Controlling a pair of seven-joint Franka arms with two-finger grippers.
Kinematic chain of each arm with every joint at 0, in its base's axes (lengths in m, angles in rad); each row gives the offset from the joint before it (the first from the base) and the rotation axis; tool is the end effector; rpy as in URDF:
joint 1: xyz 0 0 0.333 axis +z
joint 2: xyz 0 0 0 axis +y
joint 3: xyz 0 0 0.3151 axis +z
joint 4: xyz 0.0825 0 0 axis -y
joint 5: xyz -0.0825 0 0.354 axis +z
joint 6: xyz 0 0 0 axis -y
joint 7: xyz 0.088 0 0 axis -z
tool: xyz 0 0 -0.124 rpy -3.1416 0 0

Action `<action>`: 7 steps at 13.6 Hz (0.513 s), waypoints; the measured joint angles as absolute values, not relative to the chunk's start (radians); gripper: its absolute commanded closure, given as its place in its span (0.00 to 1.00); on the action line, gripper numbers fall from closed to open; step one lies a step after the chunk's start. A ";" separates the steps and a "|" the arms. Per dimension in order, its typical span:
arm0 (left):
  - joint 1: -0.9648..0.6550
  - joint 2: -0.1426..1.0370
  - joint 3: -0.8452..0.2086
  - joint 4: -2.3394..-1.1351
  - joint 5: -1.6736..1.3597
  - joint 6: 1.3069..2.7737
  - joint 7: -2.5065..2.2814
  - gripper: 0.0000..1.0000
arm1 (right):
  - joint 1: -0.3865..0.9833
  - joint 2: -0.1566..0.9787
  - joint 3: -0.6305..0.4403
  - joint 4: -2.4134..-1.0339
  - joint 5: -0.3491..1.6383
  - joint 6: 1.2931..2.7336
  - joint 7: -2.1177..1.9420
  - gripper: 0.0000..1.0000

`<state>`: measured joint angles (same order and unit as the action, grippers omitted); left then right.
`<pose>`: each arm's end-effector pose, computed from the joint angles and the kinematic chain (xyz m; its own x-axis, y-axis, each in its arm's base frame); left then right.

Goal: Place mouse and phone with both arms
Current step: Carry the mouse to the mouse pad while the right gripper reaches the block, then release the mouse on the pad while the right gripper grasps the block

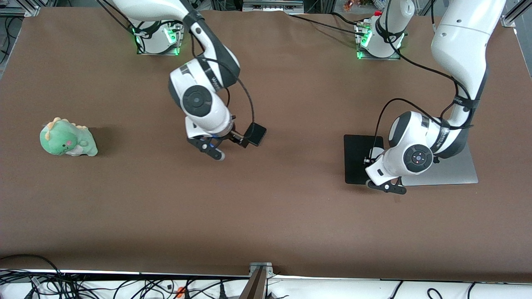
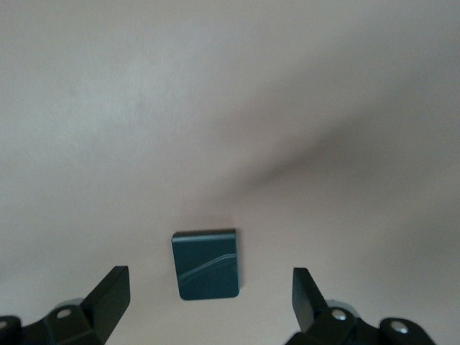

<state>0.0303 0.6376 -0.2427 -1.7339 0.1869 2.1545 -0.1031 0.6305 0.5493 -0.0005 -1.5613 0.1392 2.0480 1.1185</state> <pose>0.6115 -0.1101 0.2096 0.9629 -0.1902 -0.1915 -0.1955 -0.9807 -0.0091 0.5287 0.3975 0.3188 0.8411 -0.5236 -0.1358 -0.5276 -0.8495 0.0078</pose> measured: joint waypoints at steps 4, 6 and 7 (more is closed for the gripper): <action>0.045 0.653 -0.243 -1.824 0.187 2.290 -0.091 0.00 | 0.711 0.605 -0.011 -1.580 0.135 2.105 1.141 0.00; 0.047 0.651 -0.246 -1.825 0.185 2.291 -0.091 0.00 | 0.742 0.621 -0.027 -1.620 0.131 2.177 1.141 0.00; 0.048 0.651 -0.248 -1.825 0.183 2.291 -0.091 0.00 | 0.763 0.630 -0.041 -1.640 0.129 2.212 1.141 0.00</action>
<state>0.0478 0.6508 -0.2482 -1.8248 0.1835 2.2913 -0.0913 0.7632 0.6305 -0.0410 -1.6397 0.1292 2.2119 1.1415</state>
